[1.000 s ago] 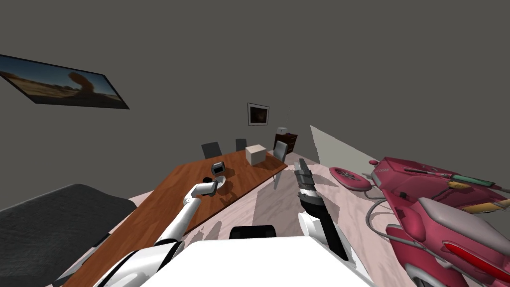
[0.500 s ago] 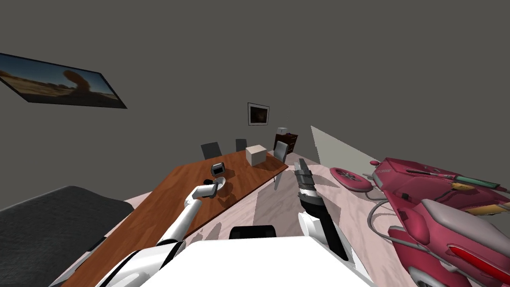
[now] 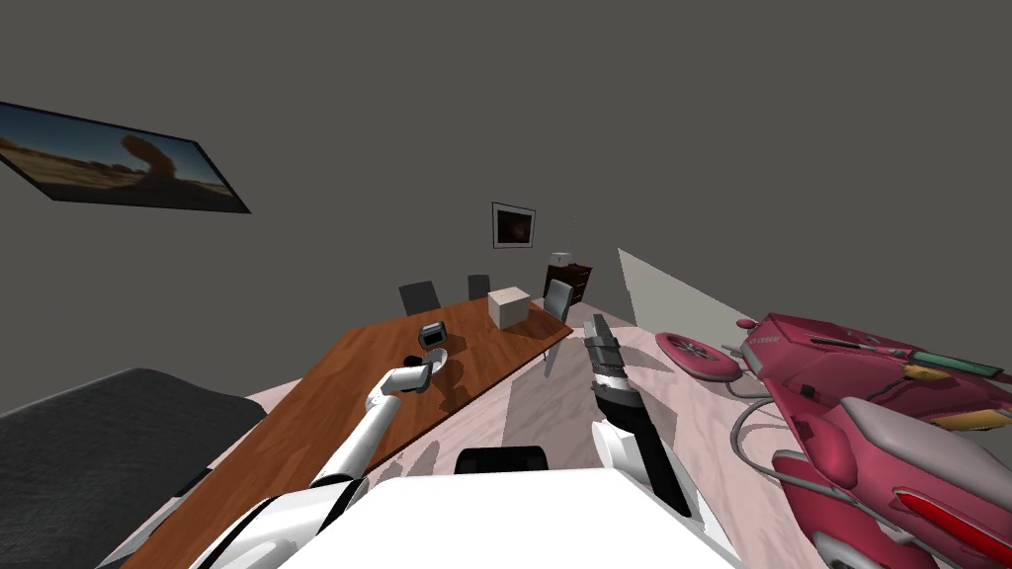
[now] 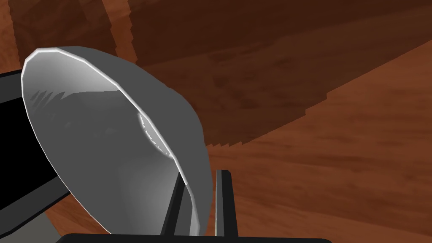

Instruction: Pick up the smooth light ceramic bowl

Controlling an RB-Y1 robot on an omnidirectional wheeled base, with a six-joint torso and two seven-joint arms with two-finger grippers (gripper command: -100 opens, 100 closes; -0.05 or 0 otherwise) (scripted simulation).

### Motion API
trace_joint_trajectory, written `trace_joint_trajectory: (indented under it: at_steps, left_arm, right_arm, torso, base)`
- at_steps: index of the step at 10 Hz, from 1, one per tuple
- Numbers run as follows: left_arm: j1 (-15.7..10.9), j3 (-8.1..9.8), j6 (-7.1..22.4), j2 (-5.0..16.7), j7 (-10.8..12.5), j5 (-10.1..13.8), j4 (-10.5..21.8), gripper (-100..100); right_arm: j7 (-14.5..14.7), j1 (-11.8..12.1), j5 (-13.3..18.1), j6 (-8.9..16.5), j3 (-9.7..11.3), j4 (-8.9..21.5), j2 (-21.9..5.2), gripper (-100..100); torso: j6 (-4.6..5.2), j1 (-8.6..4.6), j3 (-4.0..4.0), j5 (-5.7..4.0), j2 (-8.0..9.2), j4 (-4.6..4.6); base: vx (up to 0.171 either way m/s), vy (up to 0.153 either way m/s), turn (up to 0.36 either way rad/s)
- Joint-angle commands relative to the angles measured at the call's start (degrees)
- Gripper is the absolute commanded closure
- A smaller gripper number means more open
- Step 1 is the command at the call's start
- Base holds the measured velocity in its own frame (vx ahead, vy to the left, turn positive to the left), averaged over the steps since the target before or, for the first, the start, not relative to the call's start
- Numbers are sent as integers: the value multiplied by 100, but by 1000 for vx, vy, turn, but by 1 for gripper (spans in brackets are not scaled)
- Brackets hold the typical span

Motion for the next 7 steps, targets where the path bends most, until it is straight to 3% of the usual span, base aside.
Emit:
trace_joint_trajectory:
  at_steps: [1, 2, 3, 5, 6, 7]
  left_arm:
    - [0, 0, 0, 0, 0, 0, 0, 100]
    - [1, 0, 1, 0, 0, 0, 1, 0]
    - [19, -1, 144, 28, -13, 15, -171, 100]
    - [4, 11, 358, 76, -10, 50, -356, 100]
    - [16, 7, 278, 63, -14, 40, -302, 100]
    - [13, 7, 303, 67, -16, 42, -310, 0]
  right_arm:
    - [0, 0, 0, 0, 0, 0, 0, 0]
    - [0, 0, 0, 0, 0, 0, 0, 0]
    - [0, 0, 0, 0, 0, 0, 0, 0]
    - [0, 0, 0, 0, 0, 0, 0, 0]
    - [0, -1, 0, 0, 0, 0, 0, 0]
    - [0, 0, 0, 0, 0, 0, 0, 0]
  torso:
    - [0, 0, 0, 0, 0, 0]
    - [0, -1, 1, 0, 1, 1]
    - [0, -1, 1, -1, 2, 1]
    - [0, -8, 12, -4, 18, 6]
    - [0, -11, 16, -4, 25, 8]
    - [0, -7, 13, -2, 19, 7]
  base:
    - [0, 0, 0]
    - [0, 0, 0]
    - [-22, -6, -7]
    - [-46, -15, 0]
    - [-24, -10, 1]
    - [0, 0, 0]
